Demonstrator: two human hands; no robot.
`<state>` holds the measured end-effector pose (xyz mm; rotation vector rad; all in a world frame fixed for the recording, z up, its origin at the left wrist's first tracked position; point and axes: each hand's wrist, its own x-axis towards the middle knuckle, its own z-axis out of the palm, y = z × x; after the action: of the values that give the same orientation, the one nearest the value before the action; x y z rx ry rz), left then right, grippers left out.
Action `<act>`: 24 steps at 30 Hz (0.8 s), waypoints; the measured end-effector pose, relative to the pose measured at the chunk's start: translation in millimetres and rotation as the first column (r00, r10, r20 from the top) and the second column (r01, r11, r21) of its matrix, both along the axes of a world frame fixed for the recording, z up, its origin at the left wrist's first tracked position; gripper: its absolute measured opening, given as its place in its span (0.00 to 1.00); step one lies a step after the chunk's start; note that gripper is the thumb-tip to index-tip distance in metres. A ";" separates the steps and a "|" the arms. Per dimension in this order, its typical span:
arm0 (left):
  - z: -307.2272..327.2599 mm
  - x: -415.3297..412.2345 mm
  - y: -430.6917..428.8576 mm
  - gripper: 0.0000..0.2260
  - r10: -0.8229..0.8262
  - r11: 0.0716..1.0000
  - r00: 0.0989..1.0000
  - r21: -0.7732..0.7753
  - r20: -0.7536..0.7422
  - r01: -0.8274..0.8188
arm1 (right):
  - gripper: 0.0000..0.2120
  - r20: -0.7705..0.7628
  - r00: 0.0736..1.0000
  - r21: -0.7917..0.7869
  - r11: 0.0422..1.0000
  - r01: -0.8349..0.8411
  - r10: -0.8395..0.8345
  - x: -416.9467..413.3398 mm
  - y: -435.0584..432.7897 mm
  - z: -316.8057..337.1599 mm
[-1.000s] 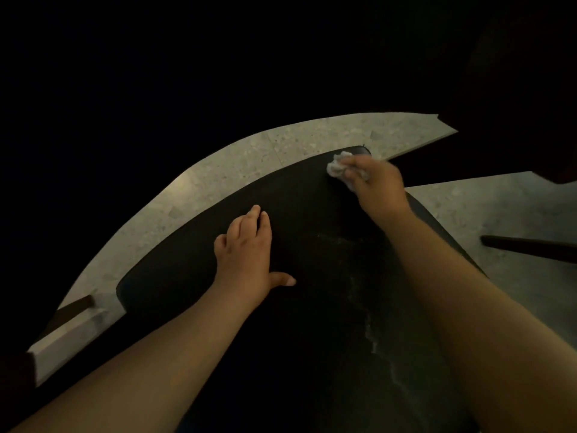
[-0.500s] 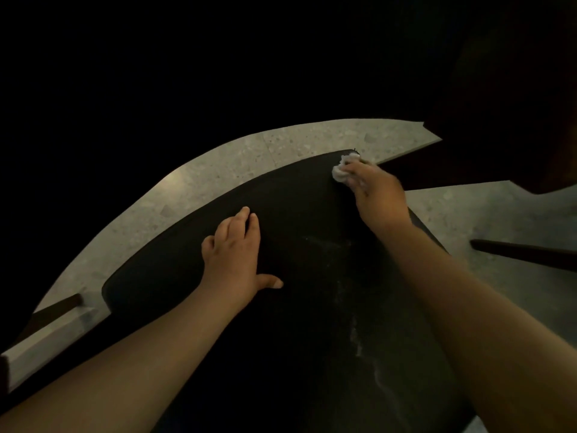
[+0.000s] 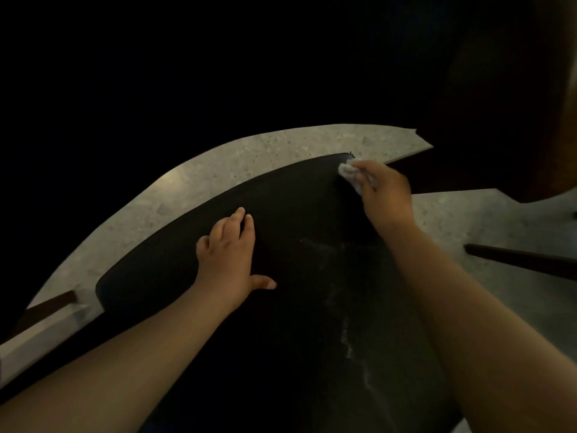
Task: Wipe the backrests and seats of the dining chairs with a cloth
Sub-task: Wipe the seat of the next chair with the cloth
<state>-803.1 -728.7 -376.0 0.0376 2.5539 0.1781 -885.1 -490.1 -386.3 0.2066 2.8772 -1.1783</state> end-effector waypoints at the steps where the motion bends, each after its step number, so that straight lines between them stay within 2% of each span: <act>1: 0.3 0.0 0.0 0.54 0.001 1.000 1.000 0.001 -0.001 -0.001 | 0.14 0.028 1.000 0.008 1.000 0.002 -0.003 3.2 0.4 -3.6; 4: 1.0 0.1 0.4 0.54 0.003 1.000 1.000 0.000 -0.004 -0.003 | 0.15 0.004 0.998 0.019 0.998 -0.068 0.068 39.6 1.6 -3.6; 7: 0.5 0.4 0.3 0.54 0.001 1.000 1.000 0.006 -0.006 -0.001 | 0.14 -0.027 0.990 -0.075 0.987 -0.140 0.138 65.0 0.3 3.1; 12: -3.7 2.3 -5.9 0.54 0.014 0.998 0.999 0.068 -0.049 -0.011 | 0.13 -0.087 0.976 -0.085 0.975 -0.205 0.197 22.7 -42.1 13.7; 14: -4.4 5.9 -8.0 0.55 0.040 0.993 0.996 0.110 -0.081 -0.031 | 0.13 -0.046 0.972 -0.091 0.968 -0.236 0.232 -3.2 -68.7 12.3; 18: -5.3 15.3 -7.3 0.60 0.220 0.966 0.971 0.160 -0.097 -0.203 | 0.14 0.096 0.943 -0.069 0.947 -0.314 0.319 -9.1 -105.0 -0.8; 24: -6.1 18.0 -10.8 0.58 0.222 0.963 0.969 0.177 -0.108 -0.201 | 0.16 0.173 0.831 -0.030 0.846 -0.533 0.529 21.9 -70.0 4.9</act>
<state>-785.1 -739.5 -382.1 -0.1680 2.6610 0.4846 -863.2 -560.1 -381.3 -0.4470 2.5312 -0.9617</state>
